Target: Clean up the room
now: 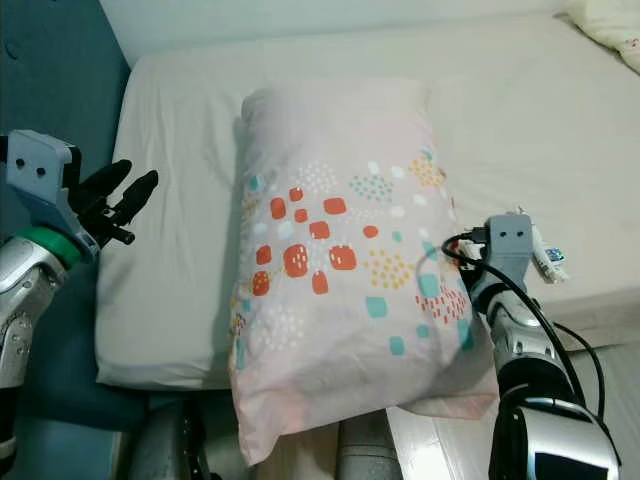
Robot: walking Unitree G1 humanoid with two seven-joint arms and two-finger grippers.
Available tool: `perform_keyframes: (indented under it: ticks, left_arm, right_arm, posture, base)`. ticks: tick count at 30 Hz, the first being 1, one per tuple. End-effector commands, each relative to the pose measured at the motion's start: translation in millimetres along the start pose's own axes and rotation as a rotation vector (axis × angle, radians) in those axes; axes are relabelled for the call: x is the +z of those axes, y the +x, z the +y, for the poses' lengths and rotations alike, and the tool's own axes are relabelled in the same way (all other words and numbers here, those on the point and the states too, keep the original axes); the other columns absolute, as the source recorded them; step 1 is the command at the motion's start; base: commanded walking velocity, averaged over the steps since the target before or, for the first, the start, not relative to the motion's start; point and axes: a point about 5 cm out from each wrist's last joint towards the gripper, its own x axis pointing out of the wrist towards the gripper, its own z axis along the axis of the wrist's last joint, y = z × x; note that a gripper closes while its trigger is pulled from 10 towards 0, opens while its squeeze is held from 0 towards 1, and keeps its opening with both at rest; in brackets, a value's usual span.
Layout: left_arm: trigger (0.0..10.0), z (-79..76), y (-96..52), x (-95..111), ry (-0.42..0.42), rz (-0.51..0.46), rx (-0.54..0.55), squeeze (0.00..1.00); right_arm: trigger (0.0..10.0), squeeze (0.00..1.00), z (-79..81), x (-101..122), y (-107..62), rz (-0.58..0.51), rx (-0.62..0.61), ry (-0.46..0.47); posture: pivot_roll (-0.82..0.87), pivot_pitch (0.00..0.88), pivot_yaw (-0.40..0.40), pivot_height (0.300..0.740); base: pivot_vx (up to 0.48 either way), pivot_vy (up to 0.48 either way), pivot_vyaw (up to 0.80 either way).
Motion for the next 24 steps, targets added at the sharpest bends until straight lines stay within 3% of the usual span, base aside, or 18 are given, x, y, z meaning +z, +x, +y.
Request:
perform_keyframes:
  ticks: [1,2,7,8,11,12,13,14,15,17,19,20,23,24]
  left_arm:
    - [10.0,6.8,-3.5,7,-0.013,-0.012,0.015,0.0]
    - [10.0,6.8,-3.5,7,-0.013,-0.012,0.015,0.0]
    - [10.0,15.6,-1.4,33,-0.017,-0.081,-0.004,0.0]
    - [10.0,15.6,-1.4,33,-0.017,-0.081,-0.004,0.0]
    - [10.0,25.6,-0.5,58,0.04,-0.142,-0.028,0.0]
    - [10.0,25.6,-0.5,58,0.04,-0.142,-0.028,0.0]
    - [10.0,30.4,-0.3,69,0.05,-0.173,-0.03,0.0]
    - [10.0,30.4,-0.3,69,0.05,-0.173,-0.03,0.0]
    - [10.0,36.1,-1.7,91,0.051,-0.232,-0.049,0.0]
    - [10.0,37.0,-2.7,98,0.047,-0.251,-0.062,0.0]
    - [10.0,36.1,-7.2,118,0.02,-0.313,-0.117,0.0]
    - [10.0,36.1,-7.2,118,0.02,-0.313,-0.117,0.0]
    - [10.0,33.6,-14.4,138,-0.014,-0.375,-0.176,0.0]
    - [10.0,33.6,-14.4,138,-0.014,-0.375,-0.176,0.0]
  right_arm:
    - [10.0,0.0,23.3,9,10.0,-0.036,0.108,0.111]
    - [10.0,0.0,23.3,9,10.0,-0.036,0.108,0.111]
    - [10.0,0.0,70.6,34,24.2,-0.13,0.309,0.259]
    - [10.0,0.0,70.6,34,24.2,-0.13,0.309,0.259]
    - [10.0,0.0,110.4,47,29.9,-0.164,0.456,0.353]
    - [10.0,0.0,110.4,47,29.9,-0.164,0.456,0.353]
    - [10.0,0.0,125.7,51,31.0,-0.168,0.507,0.387]
    - [10.0,0.0,125.7,51,31.0,-0.168,0.507,0.387]
    - [10.0,0.0,152.6,57,31.7,-0.17,0.589,0.42]
    - [10.0,0.0,161.2,59,31.6,-0.171,0.614,0.427]
    - [10.0,0.0,189.4,70,31.0,-0.17,0.689,0.438]
    - [10.0,0.0,189.4,70,31.0,-0.17,0.689,0.438]
    - [10.0,0.0,222.0,87,27.8,-0.169,0.789,0.441]
    - [10.0,0.0,222.0,87,27.8,-0.169,0.789,0.441]
  posture:
    - [-0.04,0.131,0.106,0.575]
    - [-0.04,0.131,0.106,0.575]
    - [-0.04,0.126,0.109,0.575]
    - [-0.04,0.126,0.109,0.575]
    - [-0.03,0.124,0.108,0.575]
    - [-0.03,0.124,0.108,0.575]
    - [-0.03,0.123,0.108,0.575]
    - [-0.03,0.123,0.108,0.575]
    - [-0.02,0.121,0.107,0.575]
    - [-0.02,0.121,0.107,0.575]
    - [-0.01,0.121,0.103,0.575]
    - [-0.01,0.121,0.103,0.575]
    - [0.02,0.123,0.085,0.575]
    - [0.02,0.123,0.085,0.575]
  base:
    - [0.0,0.0,0.0]
    - [0.0,0.0,0.0]
    - [0.0,0.0,0.0]
    - [0.0,0.0,0.0]
    - [0.0,0.0,0.0]
    - [0.0,0.0,0.0]
    - [0.0,0.0,0.0]
    - [0.0,0.0,0.0]
    - [0.0,0.0,0.0]
    - [0.0,0.0,0.0]
    - [0.0,0.0,0.0]
    - [0.0,0.0,0.0]
    - [0.0,0.0,0.0]
    - [0.0,0.0,0.0]
